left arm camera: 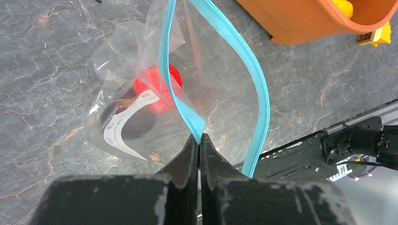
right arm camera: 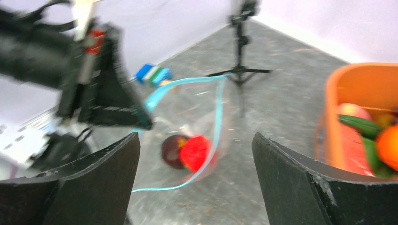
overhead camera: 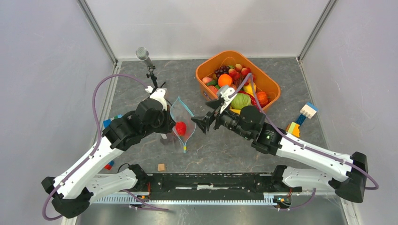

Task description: Place the food in the zip-top bag and seal the zipper

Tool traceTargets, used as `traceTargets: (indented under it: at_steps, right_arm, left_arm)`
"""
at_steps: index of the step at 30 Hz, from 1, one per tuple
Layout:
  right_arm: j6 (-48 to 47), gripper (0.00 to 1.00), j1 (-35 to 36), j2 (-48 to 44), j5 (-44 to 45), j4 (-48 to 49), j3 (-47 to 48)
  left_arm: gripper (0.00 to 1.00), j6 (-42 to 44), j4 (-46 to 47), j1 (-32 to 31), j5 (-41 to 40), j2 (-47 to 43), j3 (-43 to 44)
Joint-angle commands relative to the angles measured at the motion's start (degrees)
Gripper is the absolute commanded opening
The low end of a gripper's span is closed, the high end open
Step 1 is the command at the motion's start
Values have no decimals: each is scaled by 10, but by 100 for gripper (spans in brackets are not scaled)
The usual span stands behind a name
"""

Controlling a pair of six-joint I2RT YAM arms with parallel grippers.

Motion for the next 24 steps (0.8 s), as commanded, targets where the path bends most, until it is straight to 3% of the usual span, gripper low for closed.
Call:
traceTargets:
  at_steps: [1,5,8,14,24]
  right_arm:
    - [-25,93,-14,2,230,-70,29]
    - [11,93,-89,57,254,-139,72]
    - [56,98,-159,100,231,-130,74]
    - [130,98,-245,216,201,-115,124]
    - [201,98,-290,332,169,-108,192]
  left_arm:
    - [2,-16,16,1,-8,-10,0]
    - [2,-13,24,2,2,-8,-4]
    - [2,-11,29,2,14,-4,-7]
    - [2,-6,38,2,34,-5,-23]
    - [2,-1,41,2,43,0,-36]
